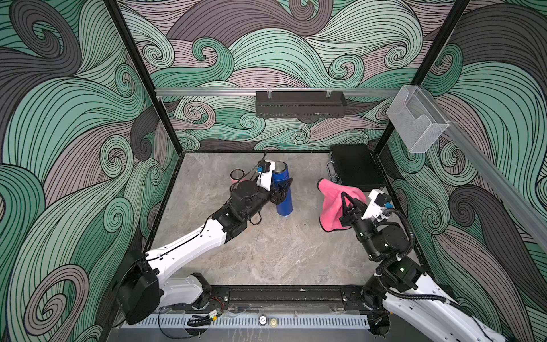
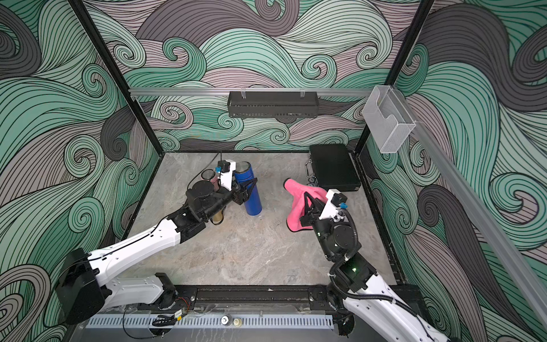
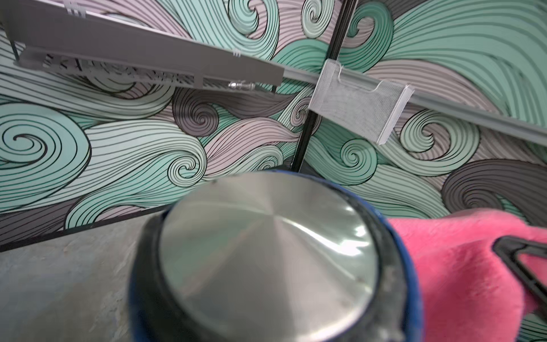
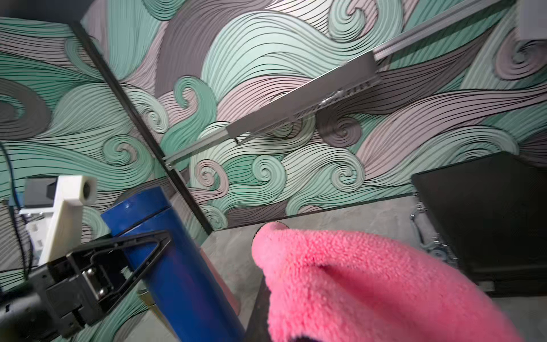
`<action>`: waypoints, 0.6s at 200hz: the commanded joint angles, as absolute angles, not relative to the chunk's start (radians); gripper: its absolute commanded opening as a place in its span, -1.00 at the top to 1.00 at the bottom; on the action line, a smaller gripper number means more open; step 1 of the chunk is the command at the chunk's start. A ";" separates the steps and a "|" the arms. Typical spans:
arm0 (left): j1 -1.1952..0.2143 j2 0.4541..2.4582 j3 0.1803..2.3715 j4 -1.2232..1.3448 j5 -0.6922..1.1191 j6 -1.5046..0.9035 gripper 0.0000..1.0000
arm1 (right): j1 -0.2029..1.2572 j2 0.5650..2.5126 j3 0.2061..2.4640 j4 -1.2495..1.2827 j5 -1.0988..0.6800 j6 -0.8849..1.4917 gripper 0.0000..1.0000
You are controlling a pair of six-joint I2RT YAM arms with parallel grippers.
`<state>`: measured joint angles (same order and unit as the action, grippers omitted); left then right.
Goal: Wipe the surface of the thermos
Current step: Place the thermos at the center of the board.
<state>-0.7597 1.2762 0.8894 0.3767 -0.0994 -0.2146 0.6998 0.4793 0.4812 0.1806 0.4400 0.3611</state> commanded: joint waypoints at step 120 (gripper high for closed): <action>-0.640 1.896 1.301 0.655 -0.143 -0.094 1.00 | 0.498 0.820 0.310 0.392 0.681 0.193 1.00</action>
